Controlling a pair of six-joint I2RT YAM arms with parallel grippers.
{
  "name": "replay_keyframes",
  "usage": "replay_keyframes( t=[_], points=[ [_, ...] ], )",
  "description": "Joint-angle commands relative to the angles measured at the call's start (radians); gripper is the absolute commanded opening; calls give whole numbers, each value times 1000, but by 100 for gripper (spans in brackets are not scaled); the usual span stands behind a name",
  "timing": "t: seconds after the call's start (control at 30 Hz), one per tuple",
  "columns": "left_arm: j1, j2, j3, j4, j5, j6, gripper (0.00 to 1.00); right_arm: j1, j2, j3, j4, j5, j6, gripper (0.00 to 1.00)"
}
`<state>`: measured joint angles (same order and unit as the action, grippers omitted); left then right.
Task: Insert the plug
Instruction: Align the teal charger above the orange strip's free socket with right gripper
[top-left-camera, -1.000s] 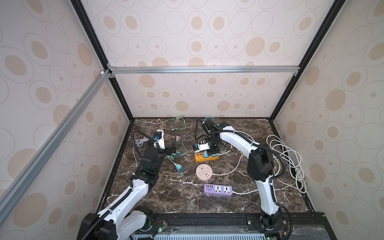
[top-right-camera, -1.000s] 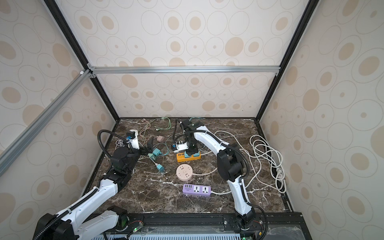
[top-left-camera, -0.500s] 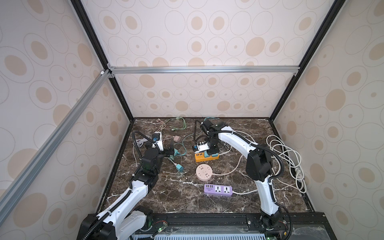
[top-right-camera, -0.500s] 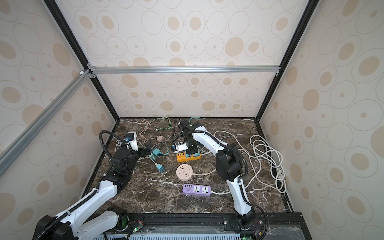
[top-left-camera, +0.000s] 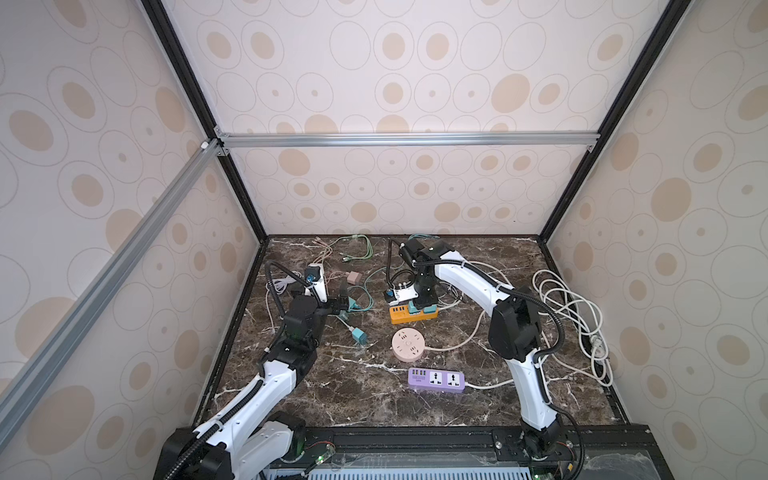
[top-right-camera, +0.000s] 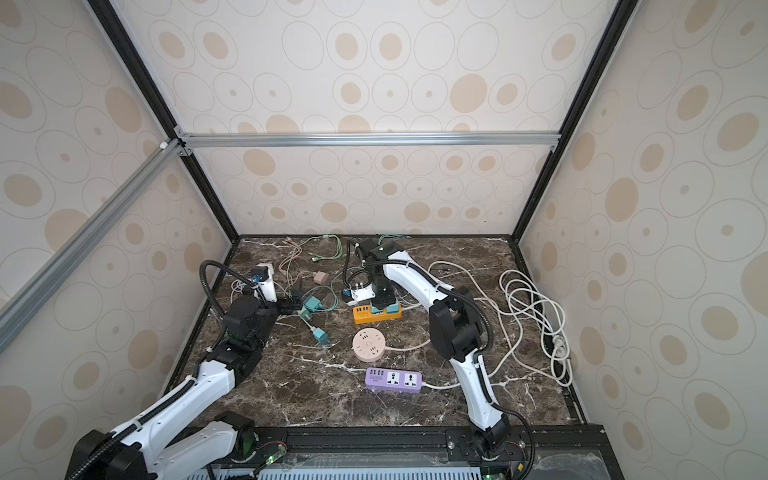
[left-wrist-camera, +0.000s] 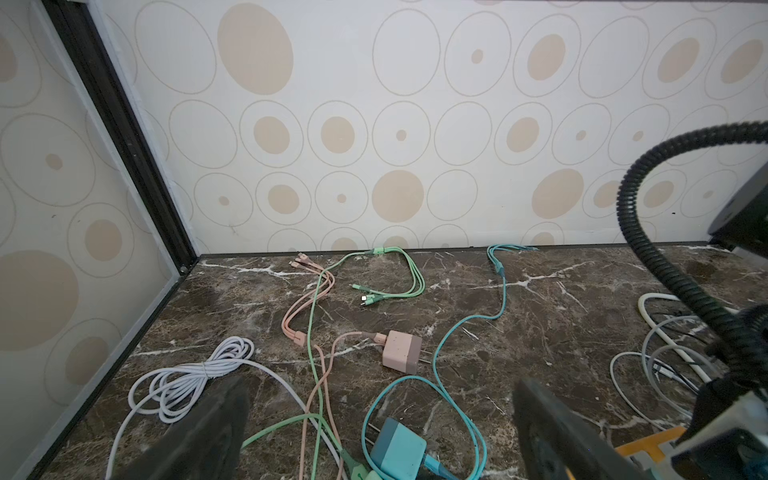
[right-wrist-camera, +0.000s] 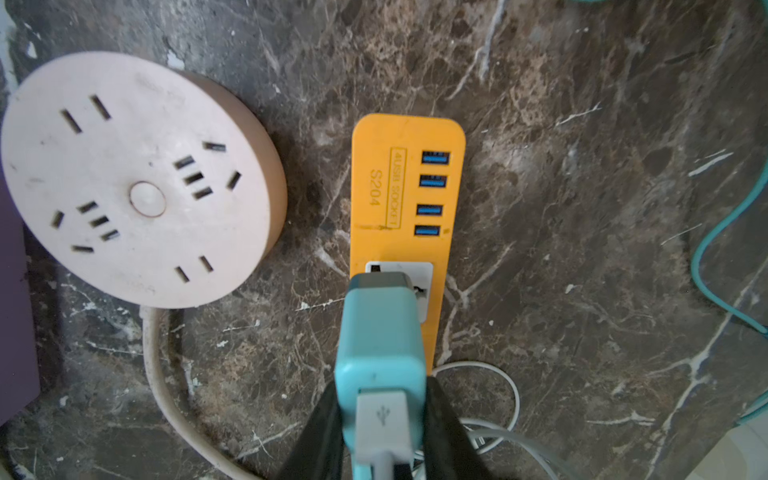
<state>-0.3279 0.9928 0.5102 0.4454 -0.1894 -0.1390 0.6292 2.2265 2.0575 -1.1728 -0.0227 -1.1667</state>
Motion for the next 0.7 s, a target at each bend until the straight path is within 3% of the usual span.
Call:
replay_keyframes(
  t=[0.0, 0.67],
  points=[
    [5, 9, 2, 7, -2, -10, 98, 10, 40, 18, -79, 36, 5, 0],
    [4, 33, 7, -1, 5, -10, 98, 18, 118, 11, -70, 95, 28, 0]
  ],
)
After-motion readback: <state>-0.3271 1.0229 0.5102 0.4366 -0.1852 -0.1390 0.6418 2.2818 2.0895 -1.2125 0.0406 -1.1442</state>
